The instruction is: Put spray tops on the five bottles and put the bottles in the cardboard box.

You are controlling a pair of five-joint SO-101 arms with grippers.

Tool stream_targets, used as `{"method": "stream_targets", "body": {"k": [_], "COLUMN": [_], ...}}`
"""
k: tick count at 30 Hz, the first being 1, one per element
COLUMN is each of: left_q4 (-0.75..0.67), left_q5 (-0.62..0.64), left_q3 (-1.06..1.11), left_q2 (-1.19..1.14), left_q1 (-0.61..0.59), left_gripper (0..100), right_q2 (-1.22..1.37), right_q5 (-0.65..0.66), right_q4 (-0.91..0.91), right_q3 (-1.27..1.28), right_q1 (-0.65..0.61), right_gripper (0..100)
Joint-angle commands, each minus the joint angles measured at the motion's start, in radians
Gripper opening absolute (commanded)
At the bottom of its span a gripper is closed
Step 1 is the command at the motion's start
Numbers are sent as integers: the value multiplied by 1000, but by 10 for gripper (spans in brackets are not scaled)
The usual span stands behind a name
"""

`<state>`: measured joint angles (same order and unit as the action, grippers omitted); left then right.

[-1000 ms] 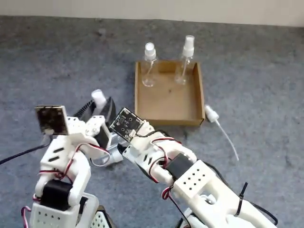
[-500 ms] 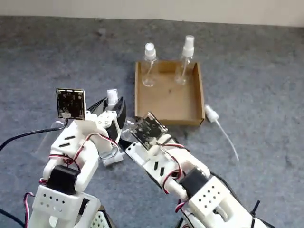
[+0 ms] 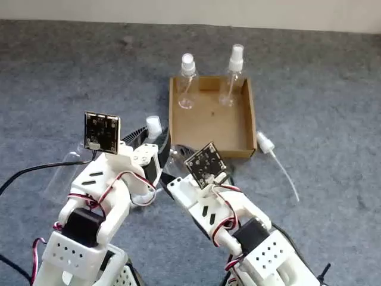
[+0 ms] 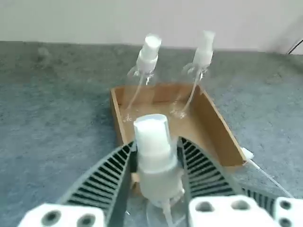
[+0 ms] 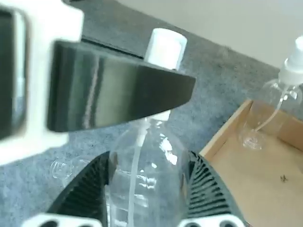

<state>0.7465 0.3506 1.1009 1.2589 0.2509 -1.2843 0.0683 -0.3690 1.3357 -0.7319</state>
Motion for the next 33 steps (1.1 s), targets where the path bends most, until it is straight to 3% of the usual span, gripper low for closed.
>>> {"method": "stream_targets", "body": {"k": [1,8,15,25,30,33], "left_q4": [26,31,181,259,203,173], "left_q5": [-8,-15,-17,-18,-157,-160], "left_q3": [-13,-39,-137,-128,1,38], "left_q2": [-21,-19,-19,240,395,426], "left_q1": [8,7,-1,-76,-76,-76], "left_gripper": [14,20,194,196,196,196], "right_q2": [-54,-51,-51,-50,-16,87], "right_q5": [-12,-11,-8,-6,-11,-11], "right_q4": [50,50,50,50,44,35], "right_q3": [-27,-27,-27,-31,-99,-205], "right_q1": [44,44,44,53,156,182], "right_gripper": [3,3,3,3,3,3]}}
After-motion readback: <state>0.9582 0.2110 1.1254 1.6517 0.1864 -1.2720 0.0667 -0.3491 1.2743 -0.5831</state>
